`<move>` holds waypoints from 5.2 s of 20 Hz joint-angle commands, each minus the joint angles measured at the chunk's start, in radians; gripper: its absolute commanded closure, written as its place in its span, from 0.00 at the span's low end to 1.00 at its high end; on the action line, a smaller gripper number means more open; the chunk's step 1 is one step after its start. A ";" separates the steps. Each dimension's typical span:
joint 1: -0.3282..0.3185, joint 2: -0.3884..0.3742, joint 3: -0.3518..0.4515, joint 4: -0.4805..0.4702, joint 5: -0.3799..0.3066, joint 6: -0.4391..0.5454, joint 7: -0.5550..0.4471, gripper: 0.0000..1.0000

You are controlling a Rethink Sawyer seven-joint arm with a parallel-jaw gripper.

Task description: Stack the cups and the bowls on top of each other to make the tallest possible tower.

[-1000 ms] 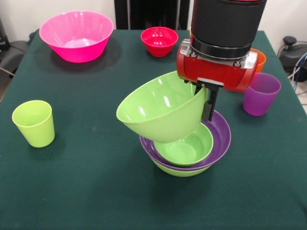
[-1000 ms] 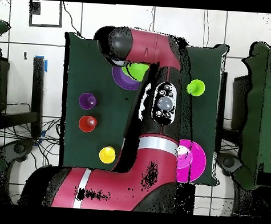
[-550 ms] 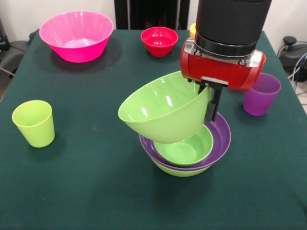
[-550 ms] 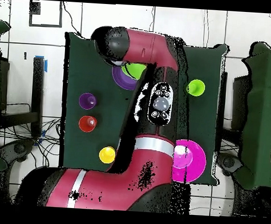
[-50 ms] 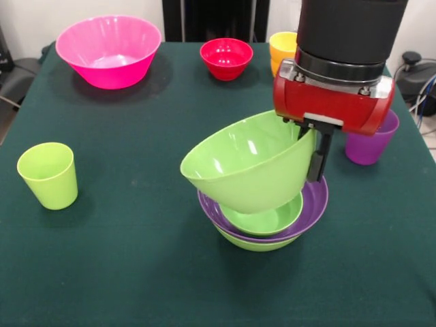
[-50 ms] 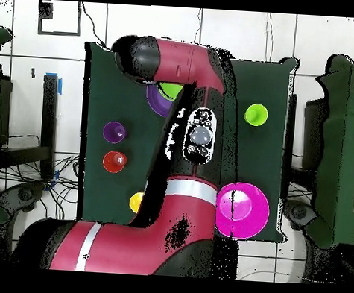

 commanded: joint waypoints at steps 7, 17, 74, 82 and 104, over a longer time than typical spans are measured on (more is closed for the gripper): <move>0.017 0.076 0.034 0.103 0.017 -0.078 0.199 1.00; 0.021 0.087 0.022 0.099 0.030 -0.081 0.193 1.00; 0.077 0.001 -0.080 0.050 0.145 0.095 0.171 0.00; 0.101 -0.048 -0.114 0.034 0.163 0.203 0.200 0.00; 0.186 -0.065 -0.186 -0.026 0.216 0.317 0.310 0.00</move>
